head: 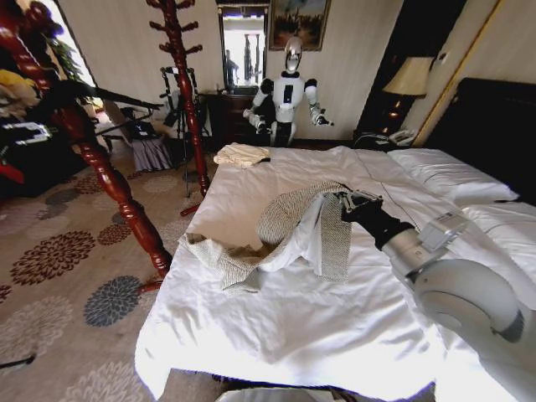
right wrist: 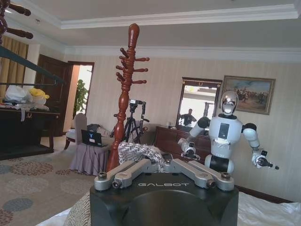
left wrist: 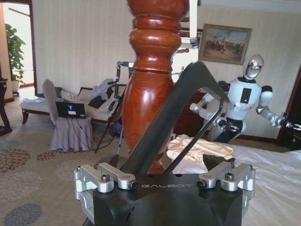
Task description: Pick up the clothes from the bed and hang them on the clothes hanger.
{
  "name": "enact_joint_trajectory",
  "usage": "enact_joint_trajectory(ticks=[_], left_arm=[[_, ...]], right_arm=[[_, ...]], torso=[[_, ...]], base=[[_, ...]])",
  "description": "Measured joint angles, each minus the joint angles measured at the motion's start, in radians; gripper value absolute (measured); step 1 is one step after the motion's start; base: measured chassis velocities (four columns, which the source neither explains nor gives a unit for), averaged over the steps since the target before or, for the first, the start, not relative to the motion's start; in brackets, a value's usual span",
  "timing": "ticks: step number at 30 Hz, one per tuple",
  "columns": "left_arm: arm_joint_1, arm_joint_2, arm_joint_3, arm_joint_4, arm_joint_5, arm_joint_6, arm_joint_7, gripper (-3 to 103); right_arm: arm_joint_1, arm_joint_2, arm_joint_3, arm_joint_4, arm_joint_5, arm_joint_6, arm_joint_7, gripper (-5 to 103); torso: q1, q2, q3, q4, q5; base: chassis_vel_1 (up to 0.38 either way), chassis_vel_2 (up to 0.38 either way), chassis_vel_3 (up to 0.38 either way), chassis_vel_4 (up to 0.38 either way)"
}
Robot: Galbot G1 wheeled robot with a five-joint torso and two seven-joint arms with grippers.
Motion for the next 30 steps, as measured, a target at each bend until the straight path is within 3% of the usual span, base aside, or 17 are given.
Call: enact_joint_trajectory(ticks=[5,10,16,18,21,24,30], left_arm=[[-0.007,-0.001,0.001,-0.034,-0.029,-0.001,-0.032,102],[-0.019,0.001,0.002,-0.046,-0.042,-0.001,-0.051,96],[-0.017,0.018,0.001,-0.038,-0.066,-0.002,-0.065,72],[-0.016,0.019,0.001,-0.038,-0.068,-0.002,-0.067,72],[-0.008,0.020,-0.001,-0.036,-0.075,-0.002,-0.072,56],[-0.006,0.020,-0.001,-0.035,-0.077,-0.002,-0.073,51],[-0.011,0.022,0.000,-0.036,-0.081,-0.002,-0.066,24]], right_arm=[[-0.007,0.002,0.000,0.000,-0.002,-0.001,0.000,1],[-0.009,0.001,0.003,0.000,-0.002,-0.002,0.000,1],[-0.010,0.001,0.010,0.000,-0.001,-0.003,0.000,1],[-0.011,0.001,0.011,0.000,-0.001,-0.003,0.000,1],[-0.016,0.000,0.013,0.000,-0.001,-0.004,0.000,1],[-0.016,-0.001,0.016,0.000,0.000,-0.004,0.000,1],[-0.014,-0.006,0.019,0.000,0.002,-0.004,0.001,1]], torso=[[0.000,0.000,0.000,-0.0001,0.0001],[0.000,0.000,0.000,-0.0001,0.0002],[0.000,0.000,0.000,0.0000,0.0000],[0.000,0.000,0.000,0.0000,0.0000],[0.000,0.000,0.000,-0.0001,0.0000],[0.000,0.000,0.000,-0.0001,-0.0001],[0.000,0.000,0.000,-0.0004,0.0000]], base=[[0.000,0.000,0.000,0.000],[0.000,0.000,0.000,0.000],[0.000,0.000,0.000,0.000],[0.000,0.000,0.000,0.000],[0.000,0.000,0.000,0.000],[0.000,0.000,0.000,0.000],[0.000,0.000,0.000,0.000]])
